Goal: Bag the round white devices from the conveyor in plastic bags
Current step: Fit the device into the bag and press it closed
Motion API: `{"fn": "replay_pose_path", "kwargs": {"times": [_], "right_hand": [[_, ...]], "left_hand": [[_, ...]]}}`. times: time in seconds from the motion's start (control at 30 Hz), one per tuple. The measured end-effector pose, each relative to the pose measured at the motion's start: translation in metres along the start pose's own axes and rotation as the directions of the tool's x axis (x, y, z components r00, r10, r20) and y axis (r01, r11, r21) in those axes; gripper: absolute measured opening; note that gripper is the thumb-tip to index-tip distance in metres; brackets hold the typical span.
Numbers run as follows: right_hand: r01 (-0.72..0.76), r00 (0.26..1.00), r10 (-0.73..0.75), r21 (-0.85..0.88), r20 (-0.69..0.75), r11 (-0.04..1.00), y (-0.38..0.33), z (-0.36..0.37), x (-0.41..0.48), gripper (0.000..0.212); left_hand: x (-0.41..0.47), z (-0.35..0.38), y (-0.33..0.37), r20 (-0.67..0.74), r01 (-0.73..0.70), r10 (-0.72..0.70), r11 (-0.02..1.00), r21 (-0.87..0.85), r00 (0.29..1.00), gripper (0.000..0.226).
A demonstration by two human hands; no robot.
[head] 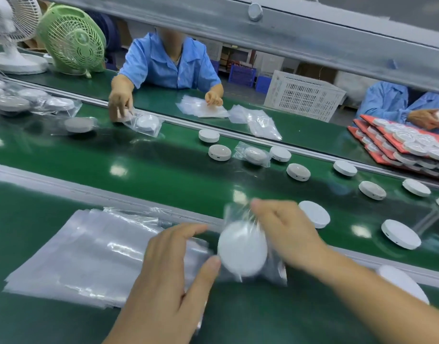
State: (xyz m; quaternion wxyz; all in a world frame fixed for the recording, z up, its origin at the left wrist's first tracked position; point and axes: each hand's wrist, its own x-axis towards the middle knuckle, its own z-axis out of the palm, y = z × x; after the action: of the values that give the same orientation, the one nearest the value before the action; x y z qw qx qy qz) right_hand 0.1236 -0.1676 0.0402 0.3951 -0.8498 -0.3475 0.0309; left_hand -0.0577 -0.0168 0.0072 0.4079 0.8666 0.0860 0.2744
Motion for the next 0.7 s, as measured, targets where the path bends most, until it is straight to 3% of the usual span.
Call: {"fn": "replay_pose_path", "kwargs": {"times": [0.07, 0.1, 0.13, 0.2, 0.3, 0.4, 0.5, 0.57, 0.6, 0.67, 0.7], "right_hand": [[-0.242, 0.952, 0.257, 0.103, -0.165, 0.965, 0.022, -0.011, 0.048, 0.053], [-0.342, 0.902, 0.379, 0.197, -0.204, 0.919, 0.036, -0.016, 0.073, 0.047], [-0.410, 0.863, 0.460, 0.241, -0.211, 0.880, 0.049, -0.019, 0.097, 0.039], [-0.490, 0.849, 0.502, 0.109, -0.164, 0.865, 0.070, -0.021, 0.130, 0.027], [-0.555, 0.830, 0.545, -0.070, -0.117, 0.829, 0.090, -0.013, 0.154, 0.030], [-0.531, 0.845, 0.498, -0.189, -0.195, 0.826, 0.092, -0.010, 0.156, 0.026], [-0.441, 0.879, 0.419, -0.053, -0.226, 0.896, 0.085, -0.017, 0.134, 0.034], [-0.328, 0.944, 0.318, -0.334, -0.086, 0.884, 0.089, -0.025, 0.105, 0.062], [-0.236, 0.960, 0.279, -0.543, -0.003, 0.806, 0.094, -0.029, 0.088, 0.069], [-0.088, 0.966, 0.243, -0.767, 0.090, 0.635, 0.101, -0.036, 0.056, 0.068], [-0.058, 0.971, 0.216, -0.778, 0.102, 0.626, 0.102, -0.041, 0.045, 0.065]], "left_hand": [[0.008, -0.006, -0.015, 0.086, -0.226, 0.209, 0.913, 0.341, 0.974, 0.034], [0.010, -0.009, -0.020, 0.151, -0.287, 0.247, 0.876, 0.388, 0.957, 0.029], [0.011, -0.009, -0.024, 0.218, -0.324, 0.256, 0.865, 0.384, 0.942, 0.026], [0.012, -0.007, -0.027, 0.380, -0.358, 0.225, 0.873, 0.331, 0.897, 0.026], [0.015, -0.003, -0.024, 0.415, -0.377, 0.217, 0.856, 0.354, 0.884, 0.031], [0.018, -0.007, -0.023, 0.389, -0.364, 0.214, 0.856, 0.368, 0.896, 0.035], [0.016, -0.005, -0.032, 0.403, -0.404, 0.238, 0.823, 0.399, 0.884, 0.032], [0.014, -0.002, -0.033, 0.419, -0.404, 0.236, 0.834, 0.376, 0.877, 0.020], [0.013, -0.001, -0.032, 0.417, -0.389, 0.229, 0.849, 0.357, 0.880, 0.013], [0.008, 0.000, -0.029, 0.386, -0.340, 0.201, 0.880, 0.333, 0.900, 0.004], [0.005, 0.001, -0.029, 0.374, -0.304, 0.170, 0.892, 0.336, 0.912, 0.002]]}}
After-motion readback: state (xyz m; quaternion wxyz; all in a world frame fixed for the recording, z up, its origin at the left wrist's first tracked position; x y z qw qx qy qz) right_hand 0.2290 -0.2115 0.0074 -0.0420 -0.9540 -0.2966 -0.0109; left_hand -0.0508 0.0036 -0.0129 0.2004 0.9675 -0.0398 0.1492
